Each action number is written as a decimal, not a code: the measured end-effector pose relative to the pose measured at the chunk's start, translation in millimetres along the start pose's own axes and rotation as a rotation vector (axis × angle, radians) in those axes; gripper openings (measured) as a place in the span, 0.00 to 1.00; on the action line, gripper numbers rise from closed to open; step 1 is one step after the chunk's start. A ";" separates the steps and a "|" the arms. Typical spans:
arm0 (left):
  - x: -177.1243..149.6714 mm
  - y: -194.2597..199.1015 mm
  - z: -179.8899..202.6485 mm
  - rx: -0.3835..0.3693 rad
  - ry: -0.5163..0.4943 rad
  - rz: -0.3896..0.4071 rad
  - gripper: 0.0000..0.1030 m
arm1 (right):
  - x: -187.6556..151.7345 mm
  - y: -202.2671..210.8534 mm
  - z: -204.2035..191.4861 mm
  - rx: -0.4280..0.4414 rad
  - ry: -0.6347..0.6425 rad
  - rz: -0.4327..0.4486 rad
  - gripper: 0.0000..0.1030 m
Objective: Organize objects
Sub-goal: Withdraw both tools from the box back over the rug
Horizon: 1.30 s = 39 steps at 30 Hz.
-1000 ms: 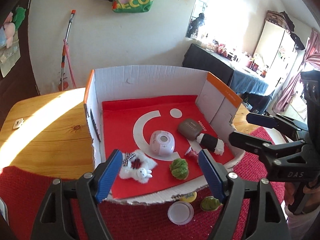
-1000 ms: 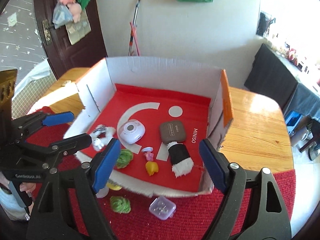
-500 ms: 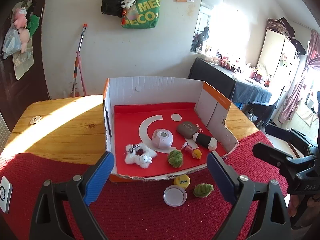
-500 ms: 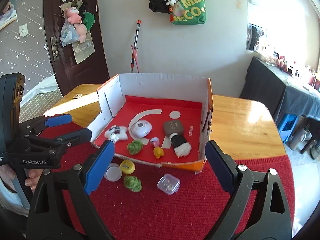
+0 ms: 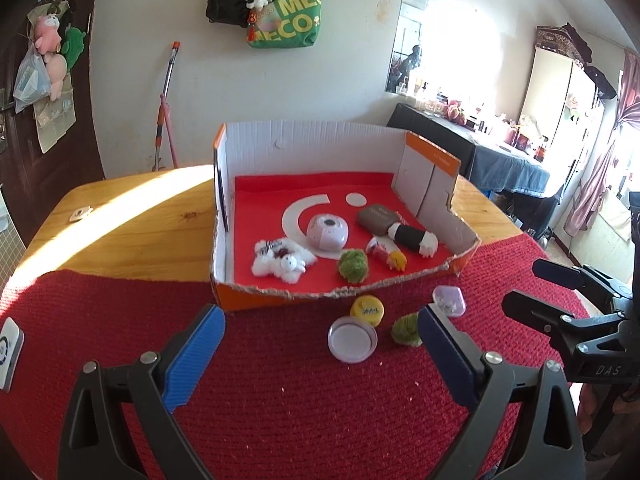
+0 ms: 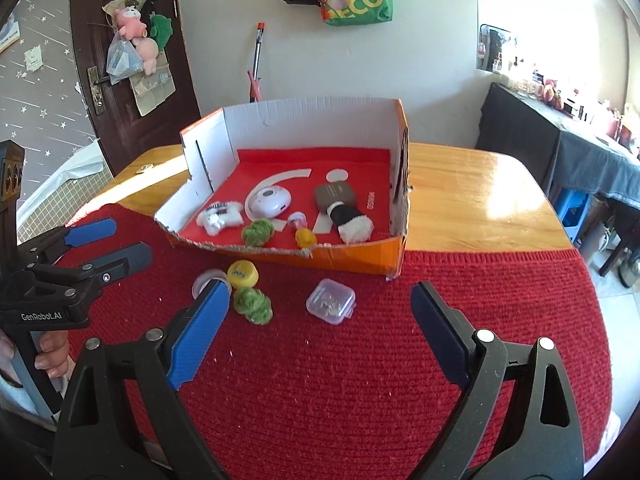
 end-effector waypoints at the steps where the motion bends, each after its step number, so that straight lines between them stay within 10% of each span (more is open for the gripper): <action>1: -4.9 -1.7 0.5 0.000 0.001 -0.008 0.96 | -2.8 -2.9 -0.3 -0.001 -0.001 -0.005 0.90; 39: -37.4 -72.8 9.2 -0.034 -0.032 -0.200 0.95 | -24.0 -69.8 23.8 -0.039 -0.010 -0.191 0.90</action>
Point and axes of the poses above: each gripper's, at about its wrist camera, not at the fingertips, and y roughly against the way its jaws point, z to its right, x to its top, the point moved 4 cm from there along -y, roughly the way its jaws point, and after that the axes turned 9 degrees about -y, right-handed, at the moved point
